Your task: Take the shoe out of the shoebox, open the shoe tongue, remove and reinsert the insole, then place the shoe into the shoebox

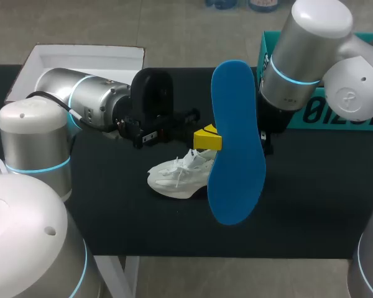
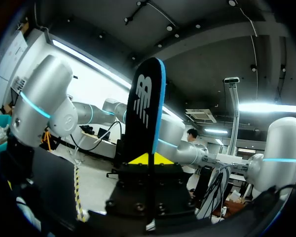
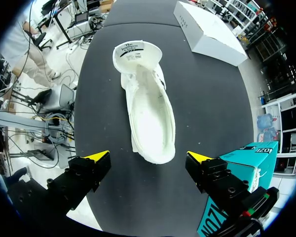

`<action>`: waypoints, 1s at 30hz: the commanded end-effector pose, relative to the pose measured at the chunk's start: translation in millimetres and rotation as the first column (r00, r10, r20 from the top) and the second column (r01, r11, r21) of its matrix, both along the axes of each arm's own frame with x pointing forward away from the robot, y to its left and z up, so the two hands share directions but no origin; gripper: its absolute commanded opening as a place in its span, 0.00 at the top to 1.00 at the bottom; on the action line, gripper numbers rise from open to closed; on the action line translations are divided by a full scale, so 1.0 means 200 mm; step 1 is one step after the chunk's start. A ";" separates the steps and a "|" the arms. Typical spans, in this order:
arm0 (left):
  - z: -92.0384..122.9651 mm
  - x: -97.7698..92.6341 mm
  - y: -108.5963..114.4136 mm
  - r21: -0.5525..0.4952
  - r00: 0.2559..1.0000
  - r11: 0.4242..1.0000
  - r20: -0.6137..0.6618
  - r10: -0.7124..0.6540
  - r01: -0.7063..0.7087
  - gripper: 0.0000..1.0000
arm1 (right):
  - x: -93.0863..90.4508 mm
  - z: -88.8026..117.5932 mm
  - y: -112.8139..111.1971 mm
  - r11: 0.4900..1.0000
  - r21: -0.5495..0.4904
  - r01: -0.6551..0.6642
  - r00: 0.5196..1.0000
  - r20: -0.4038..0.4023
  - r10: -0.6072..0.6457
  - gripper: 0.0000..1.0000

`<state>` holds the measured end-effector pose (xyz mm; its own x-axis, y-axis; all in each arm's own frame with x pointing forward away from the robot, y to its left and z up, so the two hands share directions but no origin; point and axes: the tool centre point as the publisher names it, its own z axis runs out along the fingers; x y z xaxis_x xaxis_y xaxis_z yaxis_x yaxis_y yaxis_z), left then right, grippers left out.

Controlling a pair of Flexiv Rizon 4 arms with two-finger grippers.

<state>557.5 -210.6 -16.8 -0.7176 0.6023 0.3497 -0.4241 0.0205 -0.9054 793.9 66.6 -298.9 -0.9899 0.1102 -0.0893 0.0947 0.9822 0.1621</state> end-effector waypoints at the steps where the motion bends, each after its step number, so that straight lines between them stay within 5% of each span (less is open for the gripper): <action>1: 0.00 0.00 0.00 -0.003 1.000 1.000 -0.001 -0.001 0.001 1.00 | 0.00 0.00 0.00 1.000 -0.001 0.001 1.000 0.002 -0.001 0.00; 14: 0.00 0.00 0.00 -0.003 1.000 1.000 -0.001 -0.001 0.001 1.00 | 0.14 -0.01 0.20 0.996 -0.075 -0.037 0.998 0.038 0.040 0.00; 30: 0.00 0.00 0.00 -0.003 1.000 1.000 -0.001 -0.001 0.001 1.00 | 0.35 -0.29 0.29 0.993 -0.107 -0.044 0.998 0.029 0.047 0.00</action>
<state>557.5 -210.6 -16.8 -0.7175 0.6024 0.3497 -0.4241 0.0205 -0.9054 850.8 114.9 -338.9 -0.9874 0.0541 -0.1489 0.0441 0.9966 0.0693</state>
